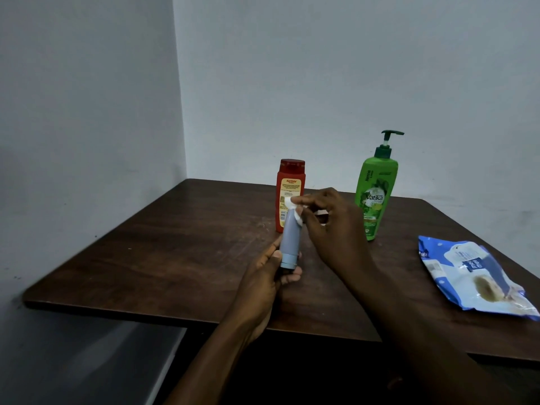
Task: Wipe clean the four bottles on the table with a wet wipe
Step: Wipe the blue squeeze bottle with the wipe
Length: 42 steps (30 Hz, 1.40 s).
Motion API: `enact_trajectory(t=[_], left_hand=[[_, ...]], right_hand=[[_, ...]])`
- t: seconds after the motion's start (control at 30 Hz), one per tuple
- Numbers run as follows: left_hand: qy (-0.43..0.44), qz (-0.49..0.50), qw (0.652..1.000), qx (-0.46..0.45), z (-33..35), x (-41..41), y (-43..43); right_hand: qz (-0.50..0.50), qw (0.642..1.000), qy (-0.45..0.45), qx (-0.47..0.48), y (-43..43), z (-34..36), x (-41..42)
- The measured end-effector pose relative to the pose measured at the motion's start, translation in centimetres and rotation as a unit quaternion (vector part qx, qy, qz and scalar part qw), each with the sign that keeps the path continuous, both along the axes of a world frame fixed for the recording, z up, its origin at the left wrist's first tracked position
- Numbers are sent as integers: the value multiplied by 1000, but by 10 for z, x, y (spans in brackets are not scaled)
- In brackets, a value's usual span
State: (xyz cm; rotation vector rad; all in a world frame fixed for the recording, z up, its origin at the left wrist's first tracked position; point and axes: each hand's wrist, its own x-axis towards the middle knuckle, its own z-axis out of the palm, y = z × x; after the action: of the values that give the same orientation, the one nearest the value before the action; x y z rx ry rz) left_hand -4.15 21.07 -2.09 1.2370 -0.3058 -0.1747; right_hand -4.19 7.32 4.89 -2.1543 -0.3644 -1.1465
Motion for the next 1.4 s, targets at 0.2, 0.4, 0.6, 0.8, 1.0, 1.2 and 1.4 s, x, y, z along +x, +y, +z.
enact_trajectory(t=[0.2,0.4,0.6,0.8,1.0,1.2,1.4], left_hand=[[15,-3,1000,-4,4,-2,1],[27,9,999,-25,6,-3,3],[30,36,998,-29,4,-2,-3],[-4,11,1000,-11,6,-6,2],[5,8,998,-68,10,-5,0],[14,-3,996,-89,11,-5,2],[23,3,995,-95,10,-4,4]], right_hand=[[-1,1000,1,7,1,0,-4],[23,997,15,-66,9,-35,-29],[23,996,8,-90,10,-47,-40],[28,996,-13,-83,9,-42,-33],[13,1000,9,-18,5,-15,-12],[-10,1000,-2,-1,-2,5,13],[-1,1000,-3,-31,6,-9,-1]])
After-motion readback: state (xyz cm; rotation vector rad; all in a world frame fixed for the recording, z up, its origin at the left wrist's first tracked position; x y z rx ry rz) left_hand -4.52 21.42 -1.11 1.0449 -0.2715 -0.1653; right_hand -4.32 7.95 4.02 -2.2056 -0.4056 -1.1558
